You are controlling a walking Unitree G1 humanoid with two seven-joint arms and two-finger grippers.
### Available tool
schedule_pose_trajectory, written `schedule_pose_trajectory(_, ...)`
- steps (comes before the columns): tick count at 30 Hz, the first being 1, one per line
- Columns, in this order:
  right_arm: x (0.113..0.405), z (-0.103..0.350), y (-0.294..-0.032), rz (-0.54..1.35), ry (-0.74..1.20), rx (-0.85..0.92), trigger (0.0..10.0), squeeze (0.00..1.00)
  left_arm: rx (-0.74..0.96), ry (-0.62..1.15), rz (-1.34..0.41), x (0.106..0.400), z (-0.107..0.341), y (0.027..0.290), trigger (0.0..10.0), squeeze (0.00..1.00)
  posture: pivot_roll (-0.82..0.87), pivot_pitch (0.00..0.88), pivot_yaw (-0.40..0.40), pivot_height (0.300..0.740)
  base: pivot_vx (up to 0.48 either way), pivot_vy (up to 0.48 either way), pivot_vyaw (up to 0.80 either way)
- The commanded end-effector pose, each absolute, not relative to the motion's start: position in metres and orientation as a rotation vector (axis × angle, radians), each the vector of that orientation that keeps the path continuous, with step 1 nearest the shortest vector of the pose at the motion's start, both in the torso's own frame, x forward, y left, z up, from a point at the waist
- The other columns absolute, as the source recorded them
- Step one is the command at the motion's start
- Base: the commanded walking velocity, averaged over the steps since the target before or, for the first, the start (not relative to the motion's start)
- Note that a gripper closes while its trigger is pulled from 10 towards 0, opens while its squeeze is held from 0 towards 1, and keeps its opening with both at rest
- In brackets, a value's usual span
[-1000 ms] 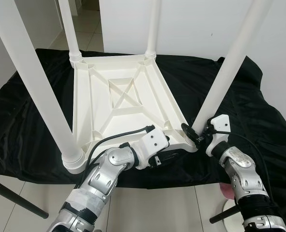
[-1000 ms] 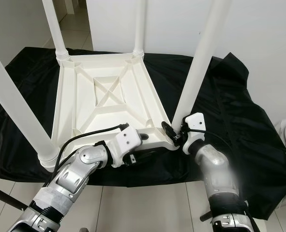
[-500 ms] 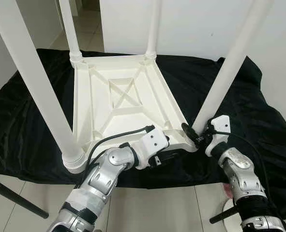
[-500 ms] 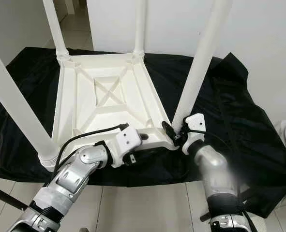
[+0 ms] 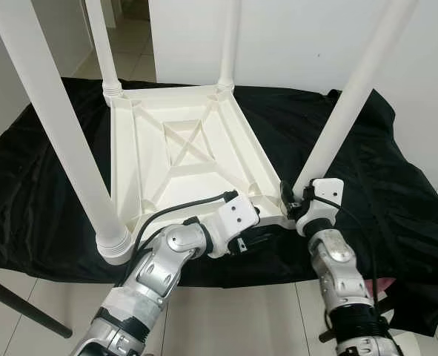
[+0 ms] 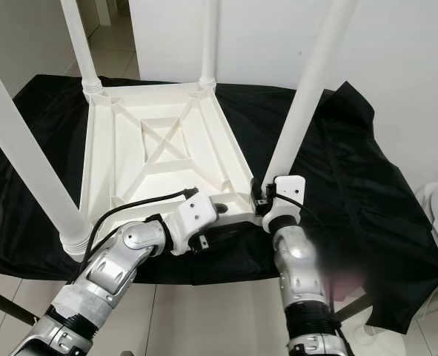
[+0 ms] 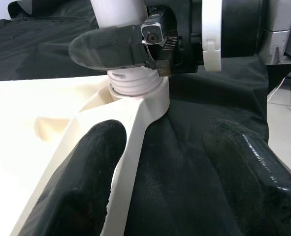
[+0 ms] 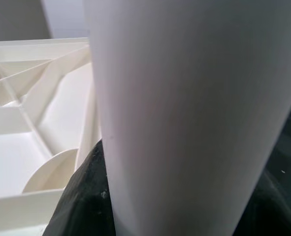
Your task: Building children table
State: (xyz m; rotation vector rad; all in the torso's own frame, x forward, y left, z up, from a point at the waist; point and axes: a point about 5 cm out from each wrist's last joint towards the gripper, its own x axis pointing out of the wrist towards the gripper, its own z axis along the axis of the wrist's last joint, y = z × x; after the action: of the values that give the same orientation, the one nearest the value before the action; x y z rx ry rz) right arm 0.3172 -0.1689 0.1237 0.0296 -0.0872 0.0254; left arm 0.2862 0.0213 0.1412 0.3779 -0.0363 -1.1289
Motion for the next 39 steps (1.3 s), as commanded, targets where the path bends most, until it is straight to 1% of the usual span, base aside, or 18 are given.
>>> schedule_pose_trajectory(1, 0.314, 0.106, -0.175, -0.105, 0.015, 0.071, 10.0, 0.0, 0.389, -0.041, -1.06, 0.29, 0.14, 0.022, 10.0, 0.0, -0.03, 0.047, -0.043, 0.74, 0.0, 0.0, 0.0)
schedule_pose_trajectory(2, 0.314, 0.106, -0.175, -0.105, 0.015, 0.071, 10.0, 0.0, 0.389, -0.041, -1.06, 0.29, 0.14, 0.022, 10.0, 0.0, -0.03, 0.047, -0.043, 0.74, 0.0, 0.0, 0.0)
schedule_pose_trajectory(3, 0.314, 0.103, -0.172, -0.167, 0.031, 0.09, 10.0, 0.0, 0.386, -0.046, -1.056, 0.29, 0.14, 0.022, 10.0, 0.0, -0.03, 0.047, -0.045, 0.74, 0.0, 0.0, 0.0)
schedule_pose_trajectory(4, 0.313, 0.101, -0.162, -0.209, 0.04, 0.114, 10.0, 0.0, 0.382, -0.05, -1.051, 0.291, 0.142, 0.022, 10.0, 0.0, -0.02, 0.045, -0.046, 0.74, 0.0, 0.0, 0.0)
schedule_pose_trajectory(5, 0.313, 0.101, -0.162, -0.209, 0.04, 0.114, 10.0, 0.0, 0.382, -0.05, -1.051, 0.291, 0.142, 0.022, 10.0, 0.0, -0.02, 0.045, -0.046, 0.74, 0.0, 0.0, 0.0)
schedule_pose_trajectory(6, 0.312, 0.1, -0.155, -0.231, 0.045, 0.128, 10.0, 0.0, 0.379, -0.052, -1.048, 0.291, 0.142, 0.022, 10.0, 0.0, -0.02, 0.045, -0.046, 0.74, 0.0, 0.0, 0.0)
schedule_pose_trajectory(8, 0.312, 0.1, -0.143, -0.219, 0.045, 0.159, 10.0, 0.0, 0.377, -0.052, -1.045, 0.292, 0.143, 0.022, 10.0, 0.0, -0.02, 0.042, -0.047, 0.74, 0.0, 0.0, 0.0)
schedule_pose_trajectory(18, 0.313, 0.11, -0.136, -0.157, -0.015, 0.204, 10.0, 0.0, 0.378, -0.052, -1.038, 0.293, 0.143, 0.023, 10.0, 0.0, -0.02, 0.029, -0.05, 0.74, 0.0, 0.0, 0.0)
schedule_pose_trajectory(19, 0.313, 0.112, -0.137, -0.152, -0.033, 0.203, 10.0, 0.95, 0.378, -0.052, -1.035, 0.294, 0.143, 0.023, 10.0, 0.0, -0.02, 0.032, -0.052, 0.74, 0.0, 0.0, 0.0)
schedule_pose_trajectory(20, 0.313, 0.112, -0.137, -0.152, -0.033, 0.203, 10.0, 0.95, 0.378, -0.052, -1.035, 0.294, 0.143, 0.023, 10.0, 0.0, -0.02, 0.032, -0.052, 0.74, 0.0, 0.0, 0.0)
schedule_pose_trajectory(21, 0.313, 0.115, -0.138, -0.146, -0.05, 0.204, 10.0, 1.0, 0.377, -0.052, -1.032, 0.294, 0.143, 0.023, 10.0, 0.0, -0.02, 0.033, -0.053, 0.74, 0.0, 0.0, 0.0)
schedule_pose_trajectory(29, 0.308, 0.122, -0.147, -0.101, -0.119, 0.195, 10.0, 1.0, 0.367, -0.049, -1.015, 0.294, 0.143, 0.026, 10.0, 0.0, -0.01, 0.036, -0.058, 0.74, 0.0, 0.0, 0.0)
schedule_pose_trajectory(30, 0.304, 0.121, -0.155, -0.095, -0.13, 0.198, 10.0, 1.0, 0.321, -0.047, -1.003, 0.294, 0.146, 0.027, 10.0, 0.0, -0.01, 0.036, -0.063, 0.74, 0.0, 0.0, 0.0)
schedule_pose_trajectory(31, 0.299, 0.12, -0.161, -0.073, -0.144, 0.177, 10.0, 0.13, 0.29, -0.043, -0.996, 0.295, 0.148, 0.027, 10.0, 0.0, -0.01, 0.036, -0.063, 0.74, 0.0, 0.0, 0.0)
schedule_pose_trajectory(33, 0.297, 0.119, -0.165, -0.057, -0.152, 0.163, 10.0, 0.13, 0.278, -0.043, -0.99, 0.295, 0.149, 0.027, 10.0, 0.0, -0.01, 0.036, -0.063, 0.74, 0.0, 0.0, 0.0)
schedule_pose_trajectory(34, 0.294, 0.117, -0.17, -0.056, -0.156, 0.173, 10.0, 0.0, 0.265, -0.04, -0.984, 0.295, 0.149, 0.028, 10.0, 0.0, -0.01, 0.034, -0.063, 0.74, 0.0, 0.0, 0.0)
schedule_pose_trajectory(39, 0.29, 0.117, -0.173, -0.043, -0.171, 0.197, 10.0, 0.0, 0.245, -0.052, -0.954, 0.296, 0.149, 0.031, 10.0, 0.0, -0.02, 0.03, -0.057, 0.74, 0.0, 0.0, 0.0)
